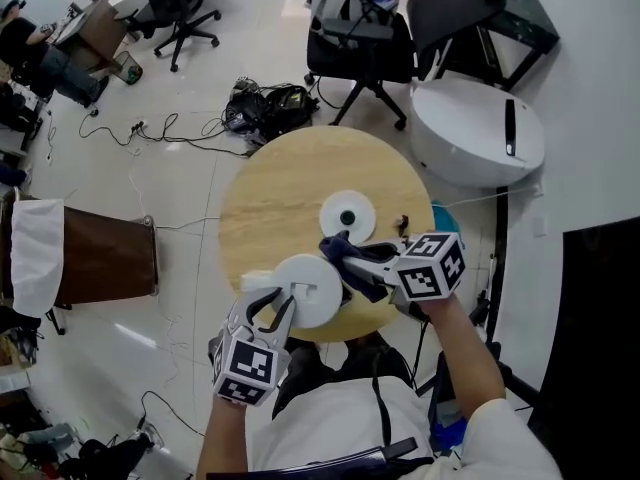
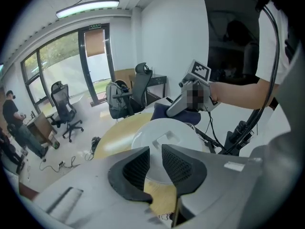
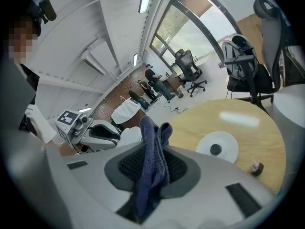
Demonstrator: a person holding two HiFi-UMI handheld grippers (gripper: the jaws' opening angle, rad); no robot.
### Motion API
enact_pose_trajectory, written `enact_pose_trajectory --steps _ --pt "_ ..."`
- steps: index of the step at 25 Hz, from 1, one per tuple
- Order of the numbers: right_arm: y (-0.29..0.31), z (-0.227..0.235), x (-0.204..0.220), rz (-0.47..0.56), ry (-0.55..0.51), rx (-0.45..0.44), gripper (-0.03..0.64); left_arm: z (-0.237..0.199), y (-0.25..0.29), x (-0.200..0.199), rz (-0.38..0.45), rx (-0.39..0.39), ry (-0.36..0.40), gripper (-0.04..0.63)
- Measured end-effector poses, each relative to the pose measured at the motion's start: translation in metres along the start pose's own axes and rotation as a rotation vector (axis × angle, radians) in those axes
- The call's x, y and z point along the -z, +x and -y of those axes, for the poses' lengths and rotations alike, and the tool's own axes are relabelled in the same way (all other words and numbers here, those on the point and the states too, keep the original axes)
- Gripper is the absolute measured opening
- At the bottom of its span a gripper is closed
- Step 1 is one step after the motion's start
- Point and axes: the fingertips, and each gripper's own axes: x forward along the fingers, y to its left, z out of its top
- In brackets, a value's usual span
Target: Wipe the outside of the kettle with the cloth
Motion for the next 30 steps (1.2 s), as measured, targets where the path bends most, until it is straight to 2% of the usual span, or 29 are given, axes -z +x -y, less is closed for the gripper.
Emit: enact_pose_trajectory --steps 5,9,14,19,22,27,30 --pt "0.012 0.015 0.014 -0.064 -0.029 0.034 0.083 0.002 -0.001 -0.002 0.005 -0.007 -0.022 0.066" --pt "0.043 0.055 0.047 -0.171 -0.013 0.074 0.083 0.004 -0.001 -0.002 0.010 -0.014 -0.037 0.066" --pt "0.081 0.109 0.094 -0.364 -0.011 0.119 0.083 0.004 0.000 -0.004 0.028 -0.016 -0.056 0.066" --pt "0.093 0.127 0.111 -0.460 -0.025 0.119 0.083 0.005 0.001 -0.004 0.033 -0.020 -0.064 0.066" --pt "0.091 0.114 0.102 -0.467 -0.058 0.074 0.083 0.005 0.001 -0.004 0.033 -0.026 -0.064 0.066" --pt "0.068 0.061 0.046 -0.393 -0.173 -0.022 0.081 0.007 0.002 -0.006 0.033 -0.035 -0.074 0.066" --pt "0.053 0.032 0.019 -0.387 -0.242 -0.099 0.081 0.007 0.002 -0.007 0.041 -0.041 -0.084 0.066"
